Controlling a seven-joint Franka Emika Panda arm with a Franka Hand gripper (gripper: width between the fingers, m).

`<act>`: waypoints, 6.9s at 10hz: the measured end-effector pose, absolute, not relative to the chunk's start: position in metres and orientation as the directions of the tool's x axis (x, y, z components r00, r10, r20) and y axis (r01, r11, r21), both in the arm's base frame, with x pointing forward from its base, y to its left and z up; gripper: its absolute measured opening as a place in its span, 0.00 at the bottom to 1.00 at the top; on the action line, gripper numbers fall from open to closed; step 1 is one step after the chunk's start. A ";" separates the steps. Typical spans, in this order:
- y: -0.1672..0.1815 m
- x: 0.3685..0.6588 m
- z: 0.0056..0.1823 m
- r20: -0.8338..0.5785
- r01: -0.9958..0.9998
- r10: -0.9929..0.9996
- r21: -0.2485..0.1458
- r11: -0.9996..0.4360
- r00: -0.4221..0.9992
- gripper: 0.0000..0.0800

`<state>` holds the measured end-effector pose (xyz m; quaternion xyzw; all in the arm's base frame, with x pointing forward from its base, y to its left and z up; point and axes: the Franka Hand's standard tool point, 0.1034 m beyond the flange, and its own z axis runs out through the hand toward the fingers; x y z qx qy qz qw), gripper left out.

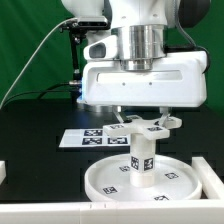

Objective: Assemble round table

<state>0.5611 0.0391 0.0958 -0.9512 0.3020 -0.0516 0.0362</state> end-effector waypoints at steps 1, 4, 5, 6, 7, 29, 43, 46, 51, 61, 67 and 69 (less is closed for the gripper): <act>0.039 0.561 0.096 0.055 -0.660 -0.668 -0.120 -0.742 0.742 0.56; 0.039 0.560 0.095 -0.001 -0.866 -0.877 -0.154 -0.475 0.481 0.56; 0.039 0.560 0.095 -0.016 -0.902 -0.912 -0.154 -0.403 0.410 0.56; 0.039 0.560 0.095 -0.021 -0.916 -0.925 -0.154 -0.371 0.379 0.56; 0.038 0.560 0.095 -0.020 -0.915 -0.924 -0.153 -0.373 0.381 0.56; 0.042 0.563 0.113 0.077 0.478 0.479 0.033 -0.878 0.875 0.81; 0.040 0.562 0.100 0.137 -0.079 -0.078 -0.002 -0.997 0.987 0.55; 0.039 0.561 0.099 0.115 -0.498 -0.503 -0.072 -0.864 0.856 0.55; 0.039 0.562 0.098 0.015 -0.822 -0.826 -0.092 -0.562 0.563 0.55; 0.045 0.569 0.127 0.020 -0.044 -0.045 -0.041 -0.998 0.999 0.81; 0.046 0.570 0.122 0.037 0.567 0.567 -0.007 -0.823 0.823 0.81; 0.046 0.571 0.122 0.037 0.578 0.578 0.005 -0.816 0.815 0.81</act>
Offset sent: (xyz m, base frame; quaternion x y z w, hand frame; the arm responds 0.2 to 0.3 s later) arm 0.0026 0.0048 -0.0072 0.0267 0.0072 0.2125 0.9768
